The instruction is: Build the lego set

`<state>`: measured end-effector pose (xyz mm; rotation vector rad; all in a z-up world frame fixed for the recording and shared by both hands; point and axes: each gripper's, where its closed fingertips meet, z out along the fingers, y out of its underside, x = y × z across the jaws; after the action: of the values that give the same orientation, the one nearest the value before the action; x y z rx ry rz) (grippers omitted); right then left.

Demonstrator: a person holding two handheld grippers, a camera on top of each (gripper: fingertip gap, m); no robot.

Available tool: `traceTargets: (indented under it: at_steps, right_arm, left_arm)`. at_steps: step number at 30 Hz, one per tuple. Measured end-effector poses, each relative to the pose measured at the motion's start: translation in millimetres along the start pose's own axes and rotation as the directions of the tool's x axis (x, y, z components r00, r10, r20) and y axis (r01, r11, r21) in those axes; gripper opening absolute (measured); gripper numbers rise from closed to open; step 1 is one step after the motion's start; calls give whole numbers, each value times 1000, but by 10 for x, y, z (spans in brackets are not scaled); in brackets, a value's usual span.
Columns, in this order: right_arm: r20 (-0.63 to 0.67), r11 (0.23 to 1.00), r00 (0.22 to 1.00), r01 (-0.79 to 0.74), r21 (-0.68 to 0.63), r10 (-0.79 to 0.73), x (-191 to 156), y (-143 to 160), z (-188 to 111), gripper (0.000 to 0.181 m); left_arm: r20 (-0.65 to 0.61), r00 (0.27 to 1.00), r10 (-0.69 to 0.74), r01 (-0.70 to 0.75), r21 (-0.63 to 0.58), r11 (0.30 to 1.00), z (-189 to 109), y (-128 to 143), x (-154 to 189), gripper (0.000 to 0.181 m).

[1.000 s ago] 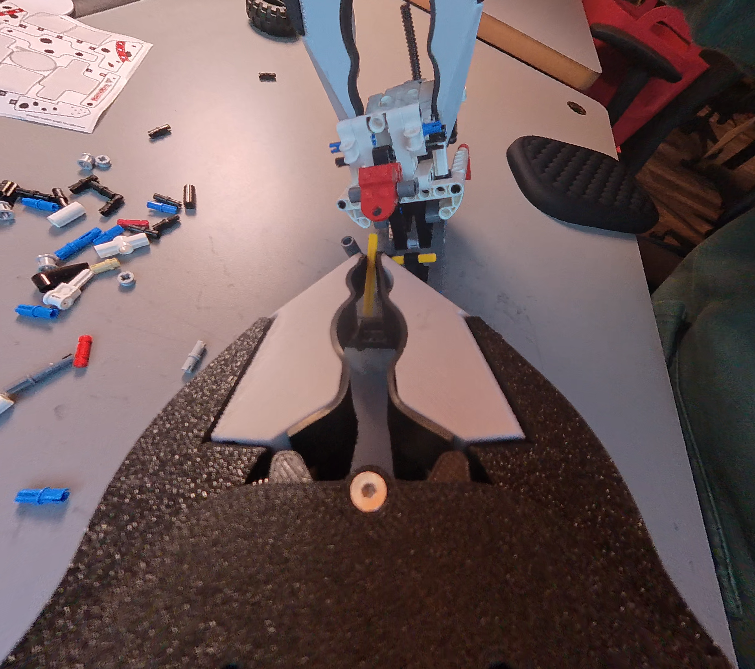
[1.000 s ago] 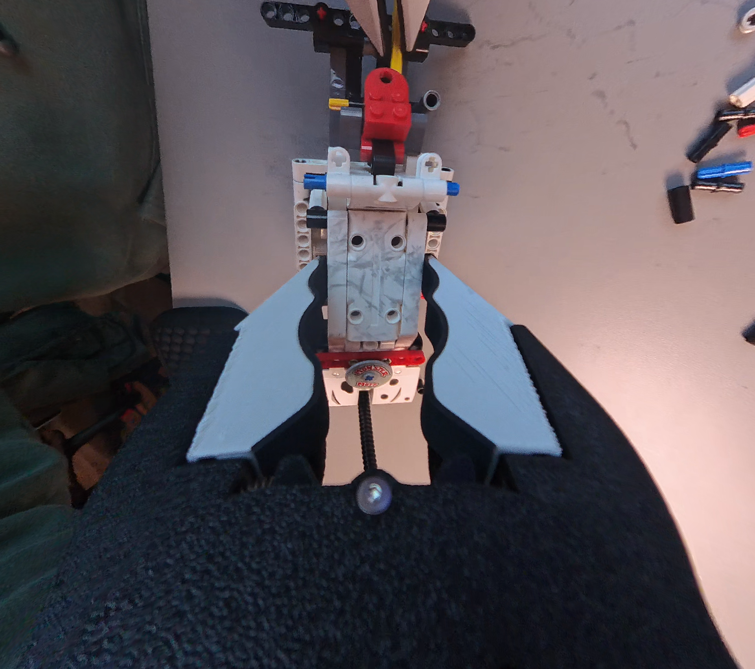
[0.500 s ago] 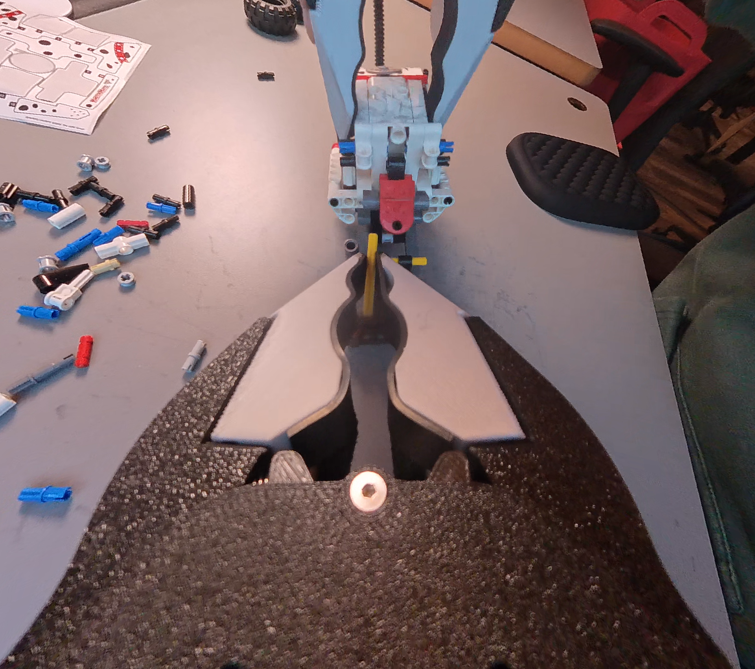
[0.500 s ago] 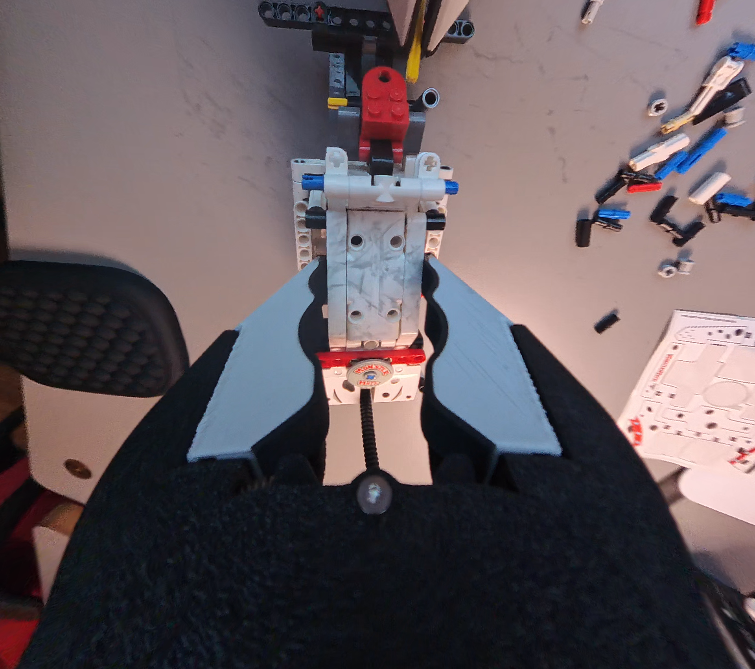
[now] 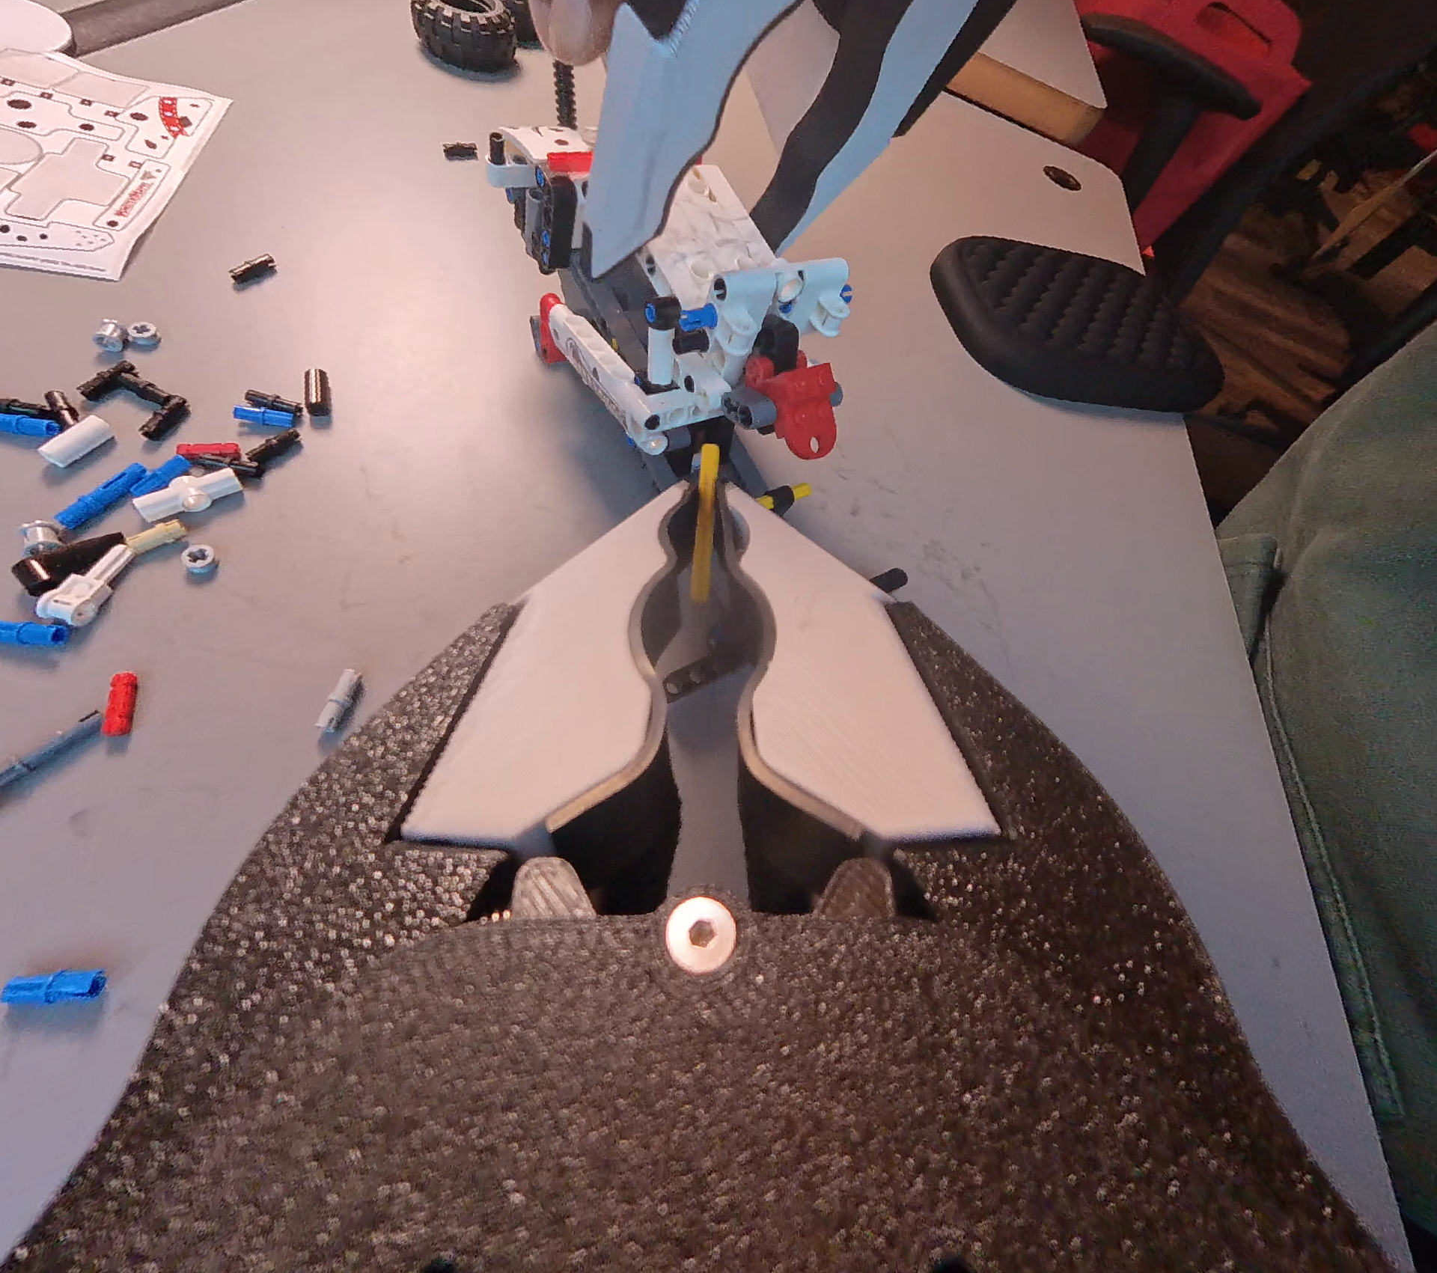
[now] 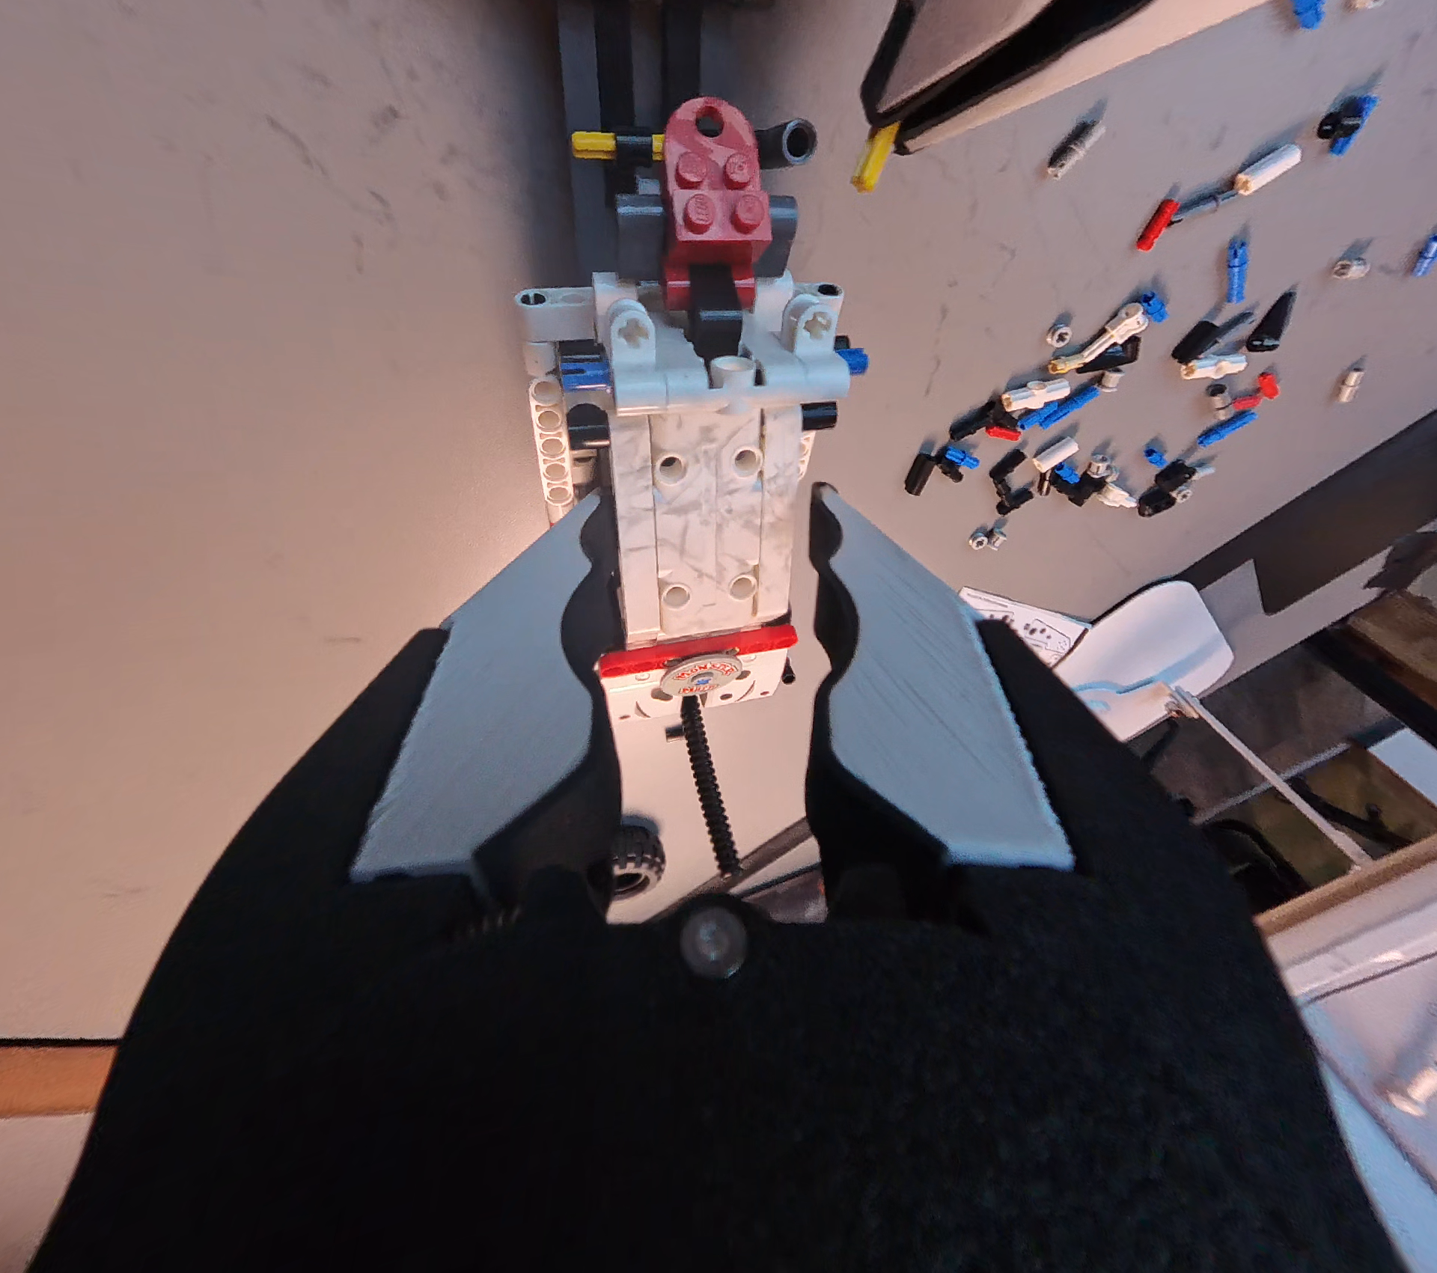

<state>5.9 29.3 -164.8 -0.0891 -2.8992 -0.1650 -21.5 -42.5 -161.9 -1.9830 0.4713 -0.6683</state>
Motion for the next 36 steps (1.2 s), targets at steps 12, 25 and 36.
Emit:
traceTargets:
  at_steps: [12, 25, 36]
  right_arm:
    - [-49, 617, 832, -369, 695, 552, 119, -482, -978, 40]
    - [-114, 394, 658, -295, 871, 744, -434, -1049, -619, 10]
    - [-101, 344, 653, -256, 904, 750, -456, -956, -606, 8]
  left_arm:
    - [-277, 960, 52, -11, 149, 989, -169, -289, 533, 4]
    - [-479, 876, 53, -27, 61, 998, 78, -145, 1036, 3]
    - [-499, 867, 8, 27, 63, 998, 62, -154, 976, 3]
